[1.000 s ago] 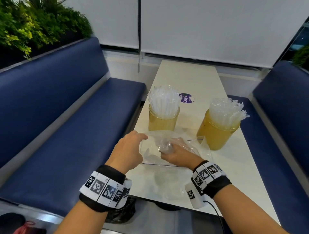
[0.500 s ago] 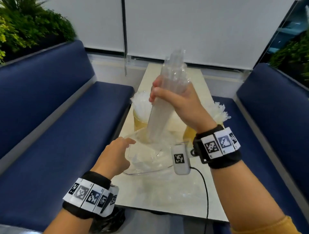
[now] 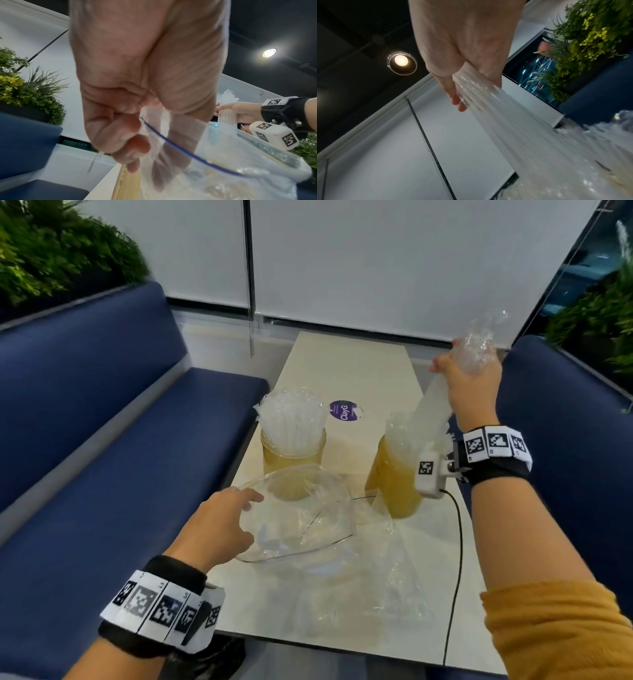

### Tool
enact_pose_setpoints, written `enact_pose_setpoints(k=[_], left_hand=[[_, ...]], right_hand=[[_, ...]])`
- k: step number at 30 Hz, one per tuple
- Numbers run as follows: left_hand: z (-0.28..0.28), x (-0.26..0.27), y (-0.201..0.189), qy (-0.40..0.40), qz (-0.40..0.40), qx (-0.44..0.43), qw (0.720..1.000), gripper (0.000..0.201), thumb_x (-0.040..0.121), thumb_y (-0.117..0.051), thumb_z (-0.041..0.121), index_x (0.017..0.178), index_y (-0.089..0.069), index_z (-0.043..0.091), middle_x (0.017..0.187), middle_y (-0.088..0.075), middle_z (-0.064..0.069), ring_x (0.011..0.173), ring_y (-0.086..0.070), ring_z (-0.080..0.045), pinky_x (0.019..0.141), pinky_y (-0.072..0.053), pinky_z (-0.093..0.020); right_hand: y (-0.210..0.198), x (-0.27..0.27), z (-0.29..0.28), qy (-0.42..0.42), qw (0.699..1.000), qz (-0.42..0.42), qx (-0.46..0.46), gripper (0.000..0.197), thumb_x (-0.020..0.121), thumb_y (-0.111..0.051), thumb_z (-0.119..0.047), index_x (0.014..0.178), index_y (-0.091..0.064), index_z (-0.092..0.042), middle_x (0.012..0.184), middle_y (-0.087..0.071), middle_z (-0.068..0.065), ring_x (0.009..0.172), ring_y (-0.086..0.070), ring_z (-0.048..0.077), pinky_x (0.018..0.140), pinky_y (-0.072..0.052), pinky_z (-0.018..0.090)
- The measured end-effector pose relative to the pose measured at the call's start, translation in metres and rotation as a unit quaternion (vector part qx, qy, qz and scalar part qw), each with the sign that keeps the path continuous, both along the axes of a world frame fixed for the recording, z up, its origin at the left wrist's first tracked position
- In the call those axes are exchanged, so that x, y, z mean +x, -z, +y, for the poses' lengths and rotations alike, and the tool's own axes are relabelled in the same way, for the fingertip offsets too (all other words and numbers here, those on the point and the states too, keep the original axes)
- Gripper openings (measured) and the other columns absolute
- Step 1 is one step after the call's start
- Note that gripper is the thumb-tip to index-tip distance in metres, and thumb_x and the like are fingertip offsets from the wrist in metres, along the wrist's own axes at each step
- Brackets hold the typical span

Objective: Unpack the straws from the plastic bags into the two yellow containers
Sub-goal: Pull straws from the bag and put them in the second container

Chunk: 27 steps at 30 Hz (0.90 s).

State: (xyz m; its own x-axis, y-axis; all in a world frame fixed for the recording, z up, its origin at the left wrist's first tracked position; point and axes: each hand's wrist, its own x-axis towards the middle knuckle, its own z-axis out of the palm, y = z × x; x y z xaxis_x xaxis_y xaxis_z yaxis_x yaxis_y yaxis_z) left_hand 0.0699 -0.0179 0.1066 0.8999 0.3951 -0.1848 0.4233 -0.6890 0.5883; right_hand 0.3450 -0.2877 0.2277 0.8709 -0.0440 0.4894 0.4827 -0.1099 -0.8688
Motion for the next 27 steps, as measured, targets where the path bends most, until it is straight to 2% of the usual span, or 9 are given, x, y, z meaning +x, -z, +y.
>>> enact_pose_setpoints(k=[4,8,12,13,16,20,23,25,27], left_hand=[[-0.001,0.004,-0.001,0.01,0.011,0.015,1.0,0.063,0.084,-0.067,0.012,0.137,-0.051,0.04,0.124,-0.056,0.015,0.096,-0.054,-0.009,0.055,-0.037,-0.014],[-0.003,0.007,-0.002,0.018,0.017,0.034,0.999,0.061,0.085,-0.068,0.016,0.138,-0.051,0.041,0.124,-0.056,0.016,0.092,-0.054,-0.008,0.058,-0.038,-0.014],[-0.006,0.009,-0.002,0.027,0.017,0.049,0.998,0.06,0.086,-0.068,0.016,0.138,-0.051,0.041,0.123,-0.056,0.016,0.075,-0.05,-0.007,0.056,-0.037,-0.014],[-0.006,0.01,-0.002,0.028,0.017,0.053,0.998,0.06,0.086,-0.068,0.016,0.138,-0.051,0.041,0.123,-0.056,0.016,0.072,-0.049,-0.006,0.055,-0.037,-0.014],[-0.007,0.01,-0.001,0.032,0.02,0.062,0.997,0.06,0.086,-0.069,0.018,0.137,-0.05,0.042,0.122,-0.055,0.018,0.07,-0.051,-0.005,0.057,-0.041,-0.015],[-0.01,0.008,0.0,0.036,0.029,0.066,0.997,0.059,0.087,-0.068,0.019,0.137,-0.05,0.044,0.121,-0.055,0.018,0.072,-0.056,-0.005,0.058,-0.045,-0.015],[-0.011,0.007,0.002,0.042,0.029,0.066,0.997,0.06,0.086,-0.068,0.018,0.137,-0.05,0.044,0.12,-0.056,0.018,0.074,-0.057,-0.005,0.059,-0.049,-0.016],[-0.011,0.007,0.002,0.042,0.028,0.067,0.997,0.06,0.086,-0.068,0.018,0.137,-0.05,0.044,0.12,-0.055,0.019,0.076,-0.058,-0.005,0.063,-0.053,-0.019],[-0.011,0.006,0.001,0.041,0.027,0.069,0.996,0.06,0.086,-0.068,0.018,0.136,-0.05,0.045,0.12,-0.055,0.019,0.078,-0.058,-0.005,0.066,-0.057,-0.022]], right_hand=[[0.005,0.011,-0.001,0.002,1.0,0.002,0.018,0.03,0.08,-0.072,-0.001,0.104,-0.062,-0.015,0.093,-0.067,0.002,0.079,-0.067,0.006,0.078,-0.059,0.029],[-0.003,0.02,-0.003,-0.015,0.999,-0.023,0.032,0.032,0.084,-0.069,-0.003,0.114,-0.06,-0.01,0.108,-0.067,0.017,0.081,-0.07,0.017,0.071,-0.057,0.022],[0.018,0.027,0.001,-0.006,0.999,-0.007,-0.032,0.027,0.086,-0.067,-0.004,0.111,-0.059,-0.009,0.088,-0.066,-0.003,0.068,-0.064,-0.002,0.065,-0.052,0.018],[0.031,0.03,0.001,0.0,0.999,0.012,-0.052,0.024,0.085,-0.067,-0.007,0.108,-0.061,-0.007,0.082,-0.065,-0.008,0.066,-0.063,-0.003,0.065,-0.052,0.021],[0.064,0.032,0.001,0.015,0.995,0.05,-0.089,0.023,0.083,-0.069,-0.016,0.102,-0.064,-0.004,0.08,-0.067,-0.005,0.072,-0.065,0.009,0.069,-0.052,0.03],[0.09,0.029,-0.003,0.057,0.99,0.076,-0.104,0.027,0.083,-0.072,-0.015,0.108,-0.065,-0.005,0.084,-0.062,-0.009,0.073,-0.057,0.001,0.071,-0.052,0.023],[0.093,0.028,-0.006,0.085,0.991,0.066,-0.081,0.026,0.077,-0.076,-0.02,0.098,-0.069,-0.007,0.086,-0.071,0.0,0.074,-0.066,0.007,0.079,-0.06,0.04],[0.088,0.025,-0.007,0.09,0.993,0.037,-0.063,0.043,0.072,-0.08,-0.017,0.111,-0.065,-0.009,0.095,-0.07,-0.001,0.082,-0.068,0.008,0.076,-0.061,0.033],[0.077,0.023,-0.006,0.091,0.995,-0.018,-0.044,0.075,0.07,-0.082,-0.01,0.135,-0.046,-0.019,0.112,-0.059,-0.004,0.095,-0.064,0.005,0.077,-0.057,0.019]])
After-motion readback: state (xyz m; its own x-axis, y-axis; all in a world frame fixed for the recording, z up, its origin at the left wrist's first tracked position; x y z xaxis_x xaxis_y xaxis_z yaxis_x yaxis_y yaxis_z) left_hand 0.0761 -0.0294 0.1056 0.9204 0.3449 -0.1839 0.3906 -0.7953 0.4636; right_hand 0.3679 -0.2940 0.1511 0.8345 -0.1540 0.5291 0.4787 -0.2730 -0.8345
